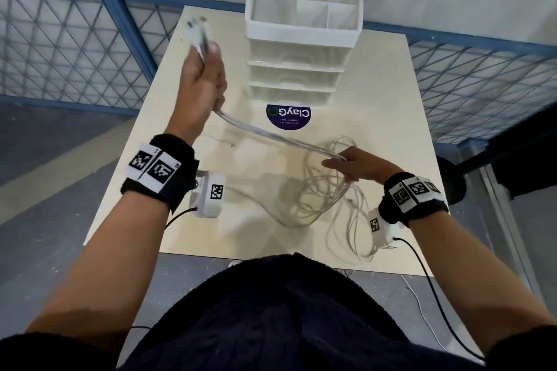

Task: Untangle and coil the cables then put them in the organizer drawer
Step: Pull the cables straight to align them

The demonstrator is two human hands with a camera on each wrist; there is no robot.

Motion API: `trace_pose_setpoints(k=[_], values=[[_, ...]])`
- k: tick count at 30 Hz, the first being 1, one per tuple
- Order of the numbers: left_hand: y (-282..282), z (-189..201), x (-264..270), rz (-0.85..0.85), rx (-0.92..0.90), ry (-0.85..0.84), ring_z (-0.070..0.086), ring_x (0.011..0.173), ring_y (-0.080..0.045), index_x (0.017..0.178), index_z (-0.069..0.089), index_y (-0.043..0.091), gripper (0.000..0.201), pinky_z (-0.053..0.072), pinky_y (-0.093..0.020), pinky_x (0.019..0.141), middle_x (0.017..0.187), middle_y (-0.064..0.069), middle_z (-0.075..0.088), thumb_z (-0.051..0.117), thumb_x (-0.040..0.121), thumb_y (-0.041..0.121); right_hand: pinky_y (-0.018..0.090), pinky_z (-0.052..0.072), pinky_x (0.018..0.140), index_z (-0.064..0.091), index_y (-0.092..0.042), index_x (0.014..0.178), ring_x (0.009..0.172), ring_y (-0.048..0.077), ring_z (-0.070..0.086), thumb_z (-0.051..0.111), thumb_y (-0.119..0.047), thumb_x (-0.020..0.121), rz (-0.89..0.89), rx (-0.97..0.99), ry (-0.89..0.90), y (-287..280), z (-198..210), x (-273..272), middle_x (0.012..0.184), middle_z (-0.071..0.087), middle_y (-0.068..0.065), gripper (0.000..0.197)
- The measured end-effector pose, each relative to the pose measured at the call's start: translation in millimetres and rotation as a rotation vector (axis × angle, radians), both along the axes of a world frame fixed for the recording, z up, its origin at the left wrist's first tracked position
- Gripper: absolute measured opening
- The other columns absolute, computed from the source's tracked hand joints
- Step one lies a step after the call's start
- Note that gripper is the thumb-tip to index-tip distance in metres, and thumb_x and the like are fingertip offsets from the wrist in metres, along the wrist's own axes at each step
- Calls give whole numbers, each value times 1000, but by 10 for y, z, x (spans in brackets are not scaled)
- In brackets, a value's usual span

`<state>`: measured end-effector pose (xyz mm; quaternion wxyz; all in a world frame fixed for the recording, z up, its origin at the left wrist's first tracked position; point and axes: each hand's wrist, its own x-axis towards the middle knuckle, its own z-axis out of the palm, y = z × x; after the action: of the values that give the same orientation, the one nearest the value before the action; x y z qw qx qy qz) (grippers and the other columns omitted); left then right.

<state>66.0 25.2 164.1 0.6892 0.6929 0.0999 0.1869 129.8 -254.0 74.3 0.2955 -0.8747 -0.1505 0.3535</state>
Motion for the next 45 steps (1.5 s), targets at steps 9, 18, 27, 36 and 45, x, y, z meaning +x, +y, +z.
trace_pose_setpoints(k=[9,18,27,36,45], values=[[-623,-336,4,-556,605,346,43,42,2,61,53,26,30,29,-11,47,51,8,41,77,71,42,31,27,54,57,-1,65,61,20,44,57,-25,88,272,-137,-377,549,583,77,60,50,9,33],[-623,-300,108,-601,773,365,50,65,-10,87,63,7,22,36,-24,61,72,-1,56,62,87,29,29,26,54,50,-8,62,54,17,36,61,-21,86,317,-95,-425,511,617,96,52,38,-3,30],[-159,-151,73,-380,868,316,56,89,-27,118,60,26,30,46,-38,84,96,-2,67,59,88,28,29,29,48,37,-14,49,41,14,33,60,-42,87,30,-95,-322,-10,369,242,46,35,1,52],[18,-307,-64,-293,970,373,59,97,-35,116,60,25,27,44,-37,76,104,-6,70,54,91,32,27,44,58,51,-20,50,50,17,59,68,-42,80,-10,-136,-200,-364,436,372,50,55,1,41],[99,-596,-51,-241,884,585,58,106,-37,115,62,18,29,46,-41,86,110,-13,67,56,90,29,9,48,61,60,-9,72,60,-3,61,69,-16,81,-4,271,-31,-295,617,289,60,68,-11,15]])
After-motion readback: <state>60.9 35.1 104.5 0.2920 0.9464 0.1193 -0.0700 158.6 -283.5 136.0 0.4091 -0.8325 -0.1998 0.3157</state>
